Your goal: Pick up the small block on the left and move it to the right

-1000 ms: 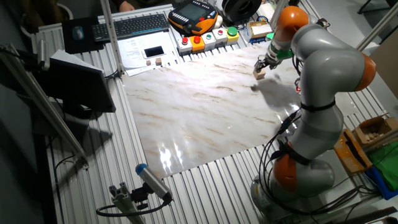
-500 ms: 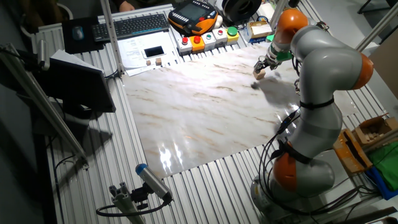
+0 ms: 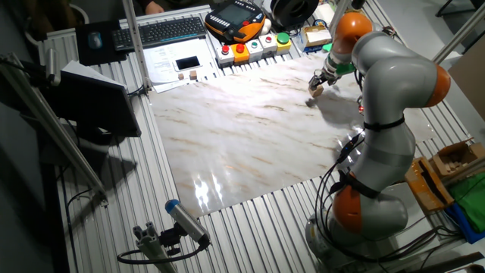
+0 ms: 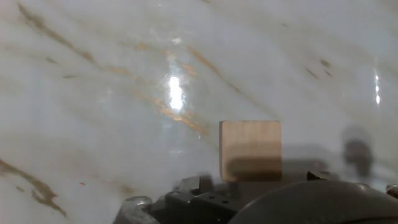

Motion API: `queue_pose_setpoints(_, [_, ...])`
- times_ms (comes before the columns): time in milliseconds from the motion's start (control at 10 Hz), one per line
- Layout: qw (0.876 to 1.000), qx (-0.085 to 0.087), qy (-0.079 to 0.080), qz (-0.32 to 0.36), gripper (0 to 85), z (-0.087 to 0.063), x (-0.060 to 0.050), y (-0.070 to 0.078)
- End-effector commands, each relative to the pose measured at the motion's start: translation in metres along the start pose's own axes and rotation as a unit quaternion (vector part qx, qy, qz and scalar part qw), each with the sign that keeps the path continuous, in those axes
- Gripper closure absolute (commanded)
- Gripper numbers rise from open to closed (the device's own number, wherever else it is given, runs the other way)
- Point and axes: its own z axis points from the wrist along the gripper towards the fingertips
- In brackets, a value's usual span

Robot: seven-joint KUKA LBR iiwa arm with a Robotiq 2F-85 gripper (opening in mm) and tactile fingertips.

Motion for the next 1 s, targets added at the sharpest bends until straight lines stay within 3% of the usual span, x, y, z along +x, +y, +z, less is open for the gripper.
queue_pose_setpoints(0, [1.000,0.000,0.000,-0.001,0.0,0.001,0.000,0.000])
queue_pose_setpoints(900, [1.000,-0.007,-0.001,-0.009,0.0,0.016,-0.005,-0.004])
